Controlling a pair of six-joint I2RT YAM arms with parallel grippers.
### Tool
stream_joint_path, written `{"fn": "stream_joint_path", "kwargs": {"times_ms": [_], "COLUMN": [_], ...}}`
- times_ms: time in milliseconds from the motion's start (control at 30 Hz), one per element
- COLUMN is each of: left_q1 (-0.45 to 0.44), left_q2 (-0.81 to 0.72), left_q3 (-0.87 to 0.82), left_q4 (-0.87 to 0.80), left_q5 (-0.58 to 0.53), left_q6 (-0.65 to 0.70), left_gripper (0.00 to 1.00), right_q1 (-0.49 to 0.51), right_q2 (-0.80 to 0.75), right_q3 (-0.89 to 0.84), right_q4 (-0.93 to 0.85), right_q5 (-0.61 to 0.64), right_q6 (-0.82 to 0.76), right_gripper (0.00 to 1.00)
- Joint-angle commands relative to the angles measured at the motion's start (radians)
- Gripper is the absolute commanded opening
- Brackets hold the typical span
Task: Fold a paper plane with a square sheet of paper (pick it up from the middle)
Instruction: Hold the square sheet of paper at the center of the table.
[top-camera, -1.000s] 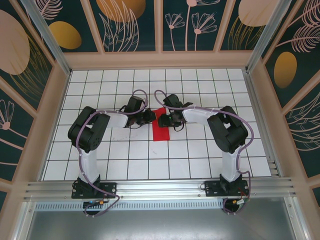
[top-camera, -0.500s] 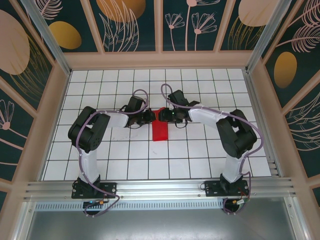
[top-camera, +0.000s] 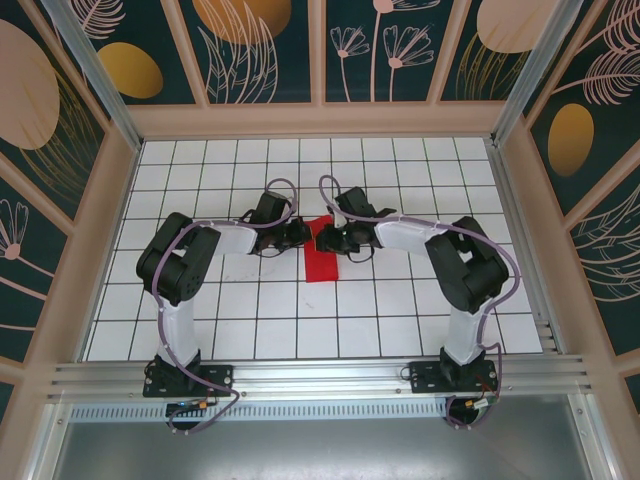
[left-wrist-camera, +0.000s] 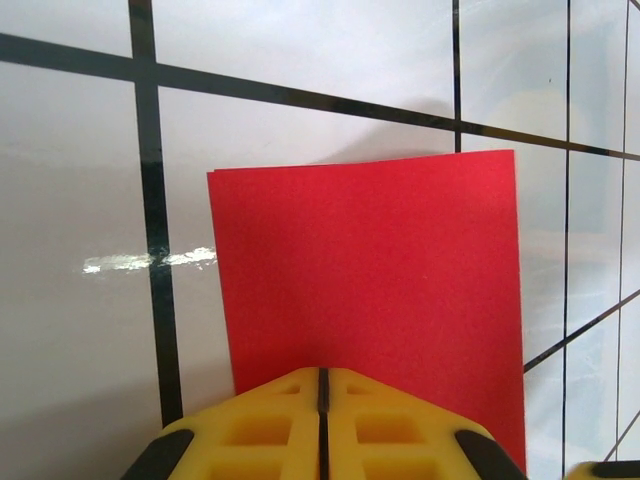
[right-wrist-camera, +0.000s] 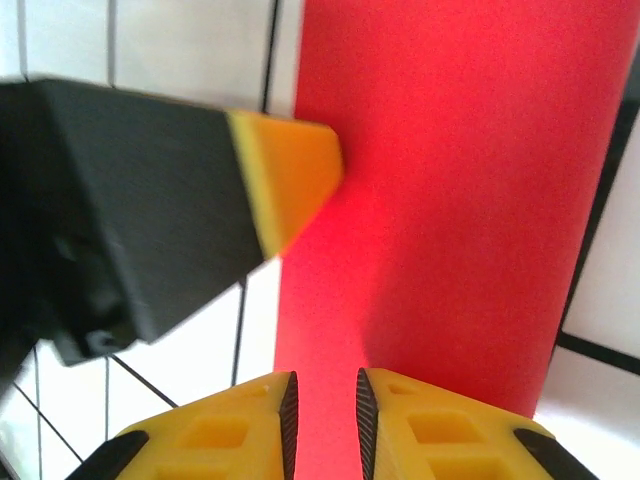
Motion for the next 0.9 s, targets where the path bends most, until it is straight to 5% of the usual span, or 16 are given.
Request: {"fn": "stream_joint_path", "kwargs": {"times_ms": [0,867], "left_q1": [-0.002,-0.002], "left_q2": [0.068,0.077], "left_q3": [-0.010,-0.012], "left_q4": [-0.111,-0.118], "left_q5": [-0.091,-0.108], "left_q6": [0.029,0.035], "left_gripper": [0.08,0.07], "right_q1": [-0.012,-0.039], "right_q2": [0.020,-0.074], "right_q3": [-0.033,-0.220], "right_q4": [0.029,0.056], "right_q5": [-0.040,-0.106], "right_q6": [-0.005,0.015], "right_gripper": [0.25,0.18]}}
